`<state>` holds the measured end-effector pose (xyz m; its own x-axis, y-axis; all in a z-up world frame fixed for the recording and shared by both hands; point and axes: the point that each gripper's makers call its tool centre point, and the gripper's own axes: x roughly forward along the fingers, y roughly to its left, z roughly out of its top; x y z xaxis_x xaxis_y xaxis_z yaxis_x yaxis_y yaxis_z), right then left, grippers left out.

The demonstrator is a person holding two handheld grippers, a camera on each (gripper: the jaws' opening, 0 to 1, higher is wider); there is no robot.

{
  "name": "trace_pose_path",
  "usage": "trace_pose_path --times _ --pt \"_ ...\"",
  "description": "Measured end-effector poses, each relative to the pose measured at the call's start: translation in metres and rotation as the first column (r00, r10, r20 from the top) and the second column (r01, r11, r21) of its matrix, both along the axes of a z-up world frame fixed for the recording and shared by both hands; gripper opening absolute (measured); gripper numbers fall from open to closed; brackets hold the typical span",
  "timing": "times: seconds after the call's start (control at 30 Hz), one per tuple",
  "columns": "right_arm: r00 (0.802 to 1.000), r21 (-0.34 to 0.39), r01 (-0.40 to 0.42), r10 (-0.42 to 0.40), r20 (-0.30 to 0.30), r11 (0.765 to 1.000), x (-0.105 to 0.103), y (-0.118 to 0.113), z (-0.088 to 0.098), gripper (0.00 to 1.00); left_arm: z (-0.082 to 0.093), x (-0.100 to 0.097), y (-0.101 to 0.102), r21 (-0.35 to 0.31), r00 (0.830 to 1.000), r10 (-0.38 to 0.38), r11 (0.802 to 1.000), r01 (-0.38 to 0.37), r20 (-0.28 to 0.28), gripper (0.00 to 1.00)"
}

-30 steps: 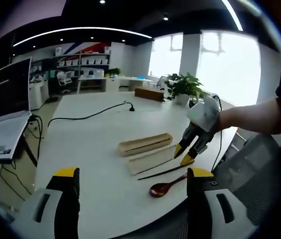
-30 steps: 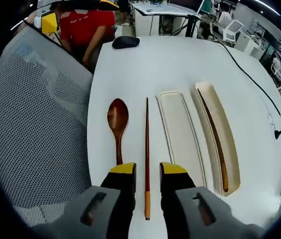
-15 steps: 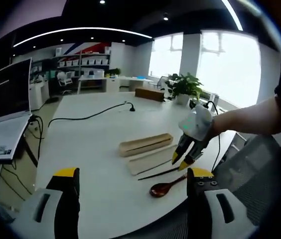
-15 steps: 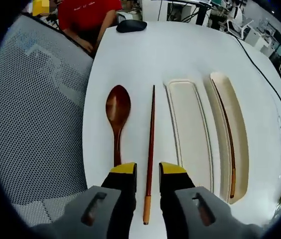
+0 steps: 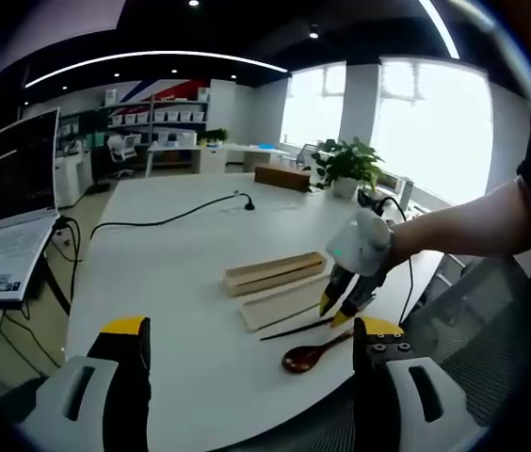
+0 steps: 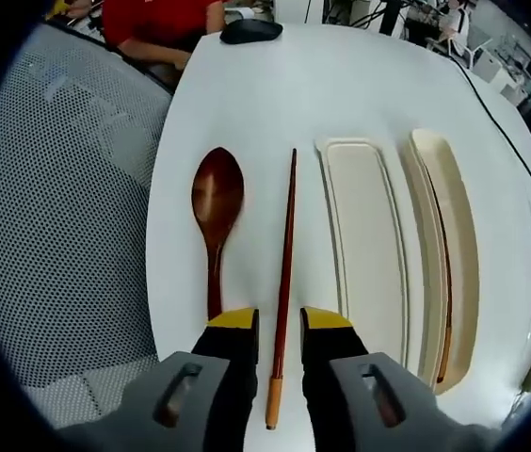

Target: Arrange the utensils inside the cutlery case until each visible utensil rests in its matching compartment.

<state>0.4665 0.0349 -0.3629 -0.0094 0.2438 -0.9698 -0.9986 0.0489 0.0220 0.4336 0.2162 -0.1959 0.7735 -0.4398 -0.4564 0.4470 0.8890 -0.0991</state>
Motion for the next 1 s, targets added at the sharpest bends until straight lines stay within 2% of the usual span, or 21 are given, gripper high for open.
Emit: trace_pose_path --times 0.27,0.4,0.83,0.93,1.0 --pt "1.0 -0.043 -0.01 0.011 0.022 0.999 0.0031 0.0051 -0.0001 0.1 0.0002 0.001 0.0 -0.003 1.0 0.001 1.0 -0.001 0.0 0.91" --pt "1.0 -0.05 0.014 -0.013 0.019 0.999 0.0042 0.0045 -0.0002 0.1 -0.0022 -0.0007 -0.0026 0.006 1.0 -0.016 1.0 0.016 -0.009 0.91" --pt "0.998 -0.048 0.069 -0.068 0.018 0.996 0.0056 0.0062 -0.0011 0.09 0.0027 0.001 -0.0017 -0.005 1.0 -0.005 1.0 0.005 0.015 0.91" --pt "0.994 -0.045 0.11 -0.11 0.002 0.993 0.0076 0.0069 -0.0013 0.08 0.0027 0.001 -0.0018 0.0 1.0 -0.006 1.0 0.006 0.016 0.91" --pt "0.995 -0.041 0.104 -0.104 0.001 0.994 0.0076 0.0071 -0.0015 0.08 0.0027 0.0008 -0.0021 0.0 1.0 -0.007 1.0 0.007 0.015 0.91"
